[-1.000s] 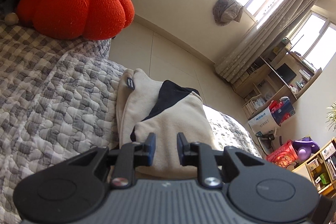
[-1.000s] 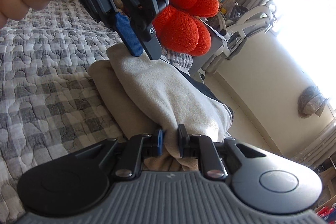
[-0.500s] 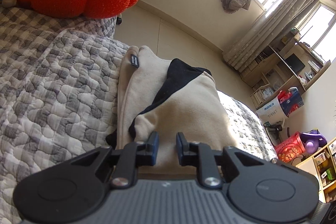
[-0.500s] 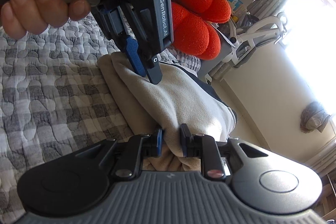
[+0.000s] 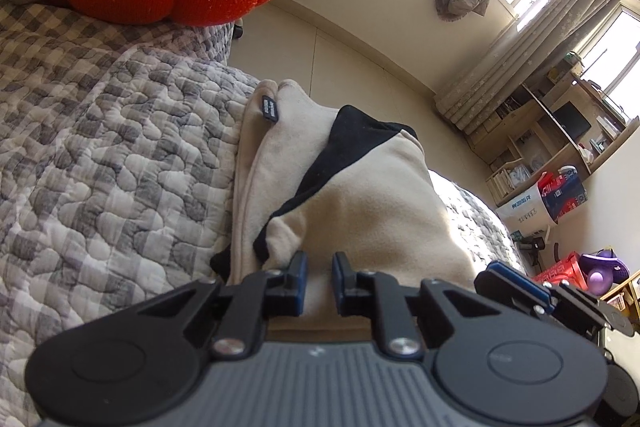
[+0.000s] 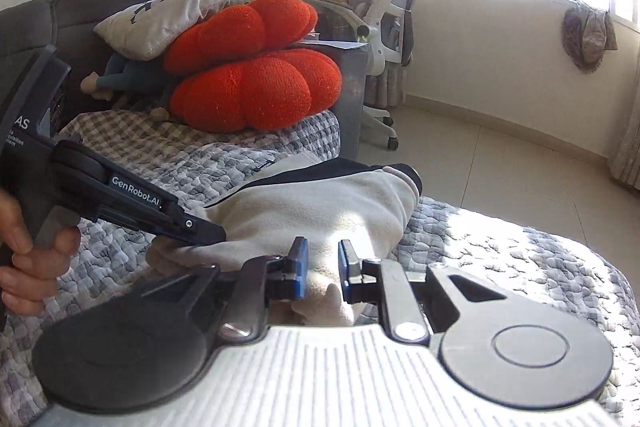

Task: Fold clothes

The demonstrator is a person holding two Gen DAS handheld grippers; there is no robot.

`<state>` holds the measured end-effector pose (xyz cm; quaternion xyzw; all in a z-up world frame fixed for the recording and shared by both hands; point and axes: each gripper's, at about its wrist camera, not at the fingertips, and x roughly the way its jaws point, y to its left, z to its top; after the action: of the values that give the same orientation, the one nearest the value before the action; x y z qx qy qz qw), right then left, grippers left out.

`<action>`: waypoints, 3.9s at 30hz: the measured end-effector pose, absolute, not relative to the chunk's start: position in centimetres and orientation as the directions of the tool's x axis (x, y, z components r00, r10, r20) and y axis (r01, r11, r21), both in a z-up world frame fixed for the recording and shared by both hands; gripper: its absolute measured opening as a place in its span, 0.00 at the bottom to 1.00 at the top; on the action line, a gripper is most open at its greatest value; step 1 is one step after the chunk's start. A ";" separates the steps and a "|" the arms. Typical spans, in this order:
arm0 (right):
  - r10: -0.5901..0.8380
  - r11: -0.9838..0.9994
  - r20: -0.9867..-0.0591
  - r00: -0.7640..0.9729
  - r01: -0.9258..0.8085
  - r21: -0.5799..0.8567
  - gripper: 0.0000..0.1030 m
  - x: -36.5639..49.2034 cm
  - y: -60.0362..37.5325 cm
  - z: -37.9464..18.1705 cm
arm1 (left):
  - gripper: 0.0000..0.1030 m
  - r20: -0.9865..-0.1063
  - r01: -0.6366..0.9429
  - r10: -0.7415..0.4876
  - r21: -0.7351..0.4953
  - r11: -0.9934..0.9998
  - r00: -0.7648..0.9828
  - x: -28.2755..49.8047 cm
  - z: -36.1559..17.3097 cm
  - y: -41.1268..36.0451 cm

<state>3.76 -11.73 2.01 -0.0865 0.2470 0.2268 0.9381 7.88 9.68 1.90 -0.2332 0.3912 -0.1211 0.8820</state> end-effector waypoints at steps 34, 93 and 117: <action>0.424 0.905 -0.529 0.735 -0.367 0.215 0.24 9.1 -13.6 2.8 | 0.18 -0.646 -0.008 -0.351 -0.484 0.875 0.678 8.4 1.7 8.5; 0.553 0.647 -0.515 0.655 0.053 0.761 0.57 7.4 -17.0 -2.9 | 0.17 -0.587 -0.036 -0.478 -0.655 0.755 0.653 8.9 -0.2 11.6; 0.437 0.862 -0.609 0.662 -0.116 0.493 0.46 6.8 -14.3 -1.9 | 0.80 -0.595 -0.164 -0.477 -0.720 0.675 0.647 7.8 -0.5 13.7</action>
<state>6.79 -14.31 -1.85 0.2113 0.3804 0.1560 0.8868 7.84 13.73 -0.46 -0.3918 0.4090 -0.0956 0.8186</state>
